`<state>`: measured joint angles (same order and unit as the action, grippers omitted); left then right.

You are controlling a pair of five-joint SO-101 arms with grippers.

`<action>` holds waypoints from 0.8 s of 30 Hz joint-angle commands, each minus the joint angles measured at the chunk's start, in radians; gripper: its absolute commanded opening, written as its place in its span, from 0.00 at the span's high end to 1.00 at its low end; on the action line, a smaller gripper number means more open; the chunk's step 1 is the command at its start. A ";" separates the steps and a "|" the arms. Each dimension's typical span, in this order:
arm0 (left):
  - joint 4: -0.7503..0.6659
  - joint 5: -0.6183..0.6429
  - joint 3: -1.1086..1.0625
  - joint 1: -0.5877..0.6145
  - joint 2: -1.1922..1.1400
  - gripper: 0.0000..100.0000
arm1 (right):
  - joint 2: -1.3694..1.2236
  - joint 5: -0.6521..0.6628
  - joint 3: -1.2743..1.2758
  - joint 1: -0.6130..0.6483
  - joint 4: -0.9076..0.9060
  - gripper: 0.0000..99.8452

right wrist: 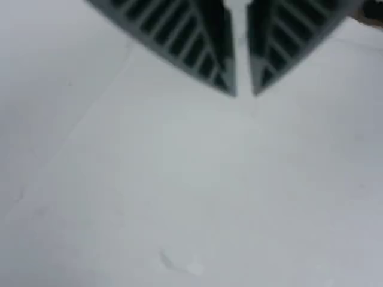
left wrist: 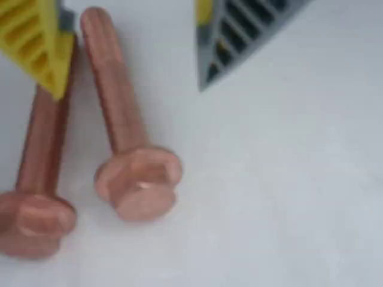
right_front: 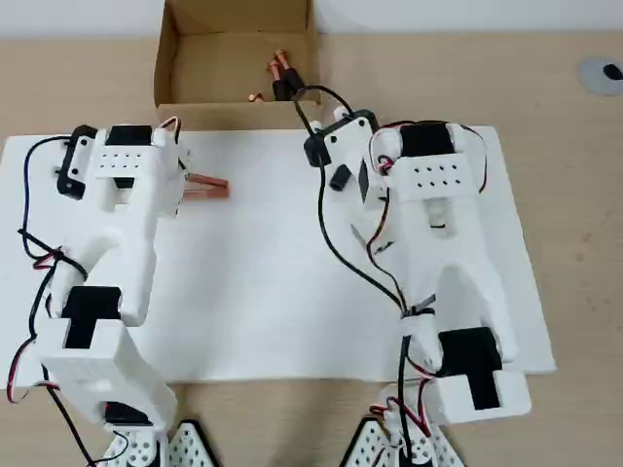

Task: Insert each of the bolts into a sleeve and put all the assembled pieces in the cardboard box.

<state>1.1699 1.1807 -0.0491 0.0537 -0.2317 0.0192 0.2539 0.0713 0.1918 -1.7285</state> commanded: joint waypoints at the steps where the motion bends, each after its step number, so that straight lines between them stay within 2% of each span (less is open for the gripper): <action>1: -0.028 0.048 0.040 -0.009 0.035 0.83 | 0.002 -0.005 -0.058 -0.019 0.012 0.99; 7: -0.123 0.103 0.043 -0.011 -0.091 0.77 | 0.002 -0.005 -0.058 -0.018 0.012 0.99; 20: -0.057 0.104 0.198 -0.006 -0.260 0.77 | 0.001 -0.005 -0.058 -0.019 0.018 0.99; 22: -0.057 0.104 0.201 -0.006 -0.266 0.78 | 0.002 -0.005 -0.058 -0.021 0.018 0.99; 24: -0.057 0.101 0.199 -0.005 -0.265 0.83 | 0.002 -0.005 -0.058 -0.021 0.018 0.99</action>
<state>1.1147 1.2743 0.1105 0.0522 -0.4941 0.0161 0.2539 0.0713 0.1918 -1.7192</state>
